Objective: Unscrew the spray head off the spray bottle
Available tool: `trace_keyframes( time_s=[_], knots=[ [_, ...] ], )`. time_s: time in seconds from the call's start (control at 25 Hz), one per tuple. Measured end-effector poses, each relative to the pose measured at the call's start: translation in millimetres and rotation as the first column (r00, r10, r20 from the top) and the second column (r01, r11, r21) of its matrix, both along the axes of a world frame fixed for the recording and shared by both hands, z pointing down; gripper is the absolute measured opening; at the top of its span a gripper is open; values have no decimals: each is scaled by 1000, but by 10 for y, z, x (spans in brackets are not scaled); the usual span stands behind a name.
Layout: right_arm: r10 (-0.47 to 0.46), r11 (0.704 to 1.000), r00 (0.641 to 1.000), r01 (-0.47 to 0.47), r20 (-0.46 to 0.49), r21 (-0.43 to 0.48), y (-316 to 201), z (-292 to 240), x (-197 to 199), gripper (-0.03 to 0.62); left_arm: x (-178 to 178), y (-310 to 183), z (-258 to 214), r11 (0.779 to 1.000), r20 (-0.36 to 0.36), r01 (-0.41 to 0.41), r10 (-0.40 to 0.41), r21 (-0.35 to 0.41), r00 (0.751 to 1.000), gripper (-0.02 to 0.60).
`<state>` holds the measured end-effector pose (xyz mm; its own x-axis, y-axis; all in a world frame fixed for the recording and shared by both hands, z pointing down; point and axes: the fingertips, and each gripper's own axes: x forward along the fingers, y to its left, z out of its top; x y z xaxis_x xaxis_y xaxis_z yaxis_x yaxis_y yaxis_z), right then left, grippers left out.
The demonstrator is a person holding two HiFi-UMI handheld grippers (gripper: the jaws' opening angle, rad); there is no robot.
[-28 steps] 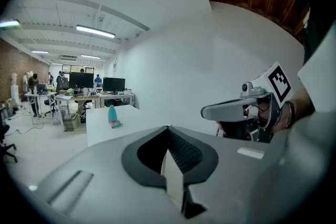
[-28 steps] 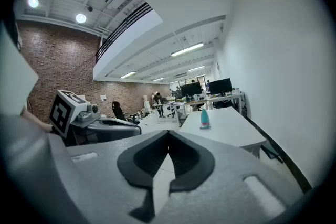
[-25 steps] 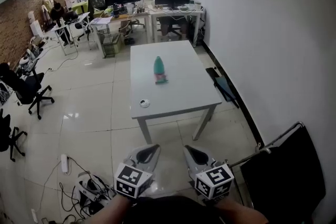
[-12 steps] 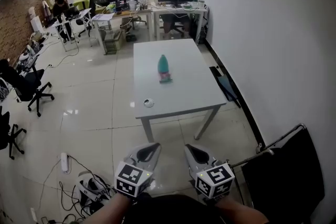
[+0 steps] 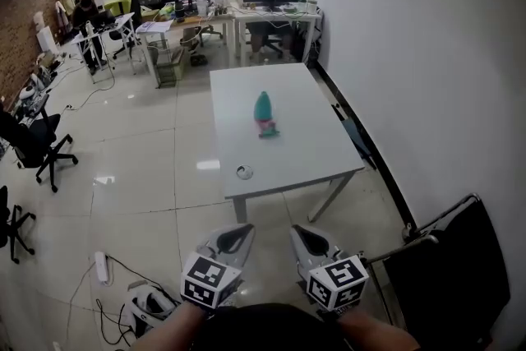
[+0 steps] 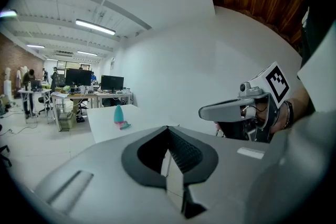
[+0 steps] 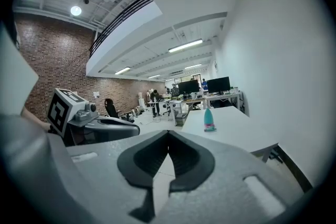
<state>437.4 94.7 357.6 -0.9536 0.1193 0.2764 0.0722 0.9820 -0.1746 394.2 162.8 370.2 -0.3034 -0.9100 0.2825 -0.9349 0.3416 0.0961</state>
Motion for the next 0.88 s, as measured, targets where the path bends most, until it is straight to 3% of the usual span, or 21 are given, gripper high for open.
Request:
trace_keyframes(
  time_s=[0.44,0.88],
  knots=[
    [87,996,996,-86,-21,20,396,31,-566,-9,-588,335,-21,995,-1,-93,93,22,996,14],
    [150,988,988,-149,-28,41,616,-23,-873,-9,-904,603,-78,989,2,-144,144,31,990,14]
  ],
)
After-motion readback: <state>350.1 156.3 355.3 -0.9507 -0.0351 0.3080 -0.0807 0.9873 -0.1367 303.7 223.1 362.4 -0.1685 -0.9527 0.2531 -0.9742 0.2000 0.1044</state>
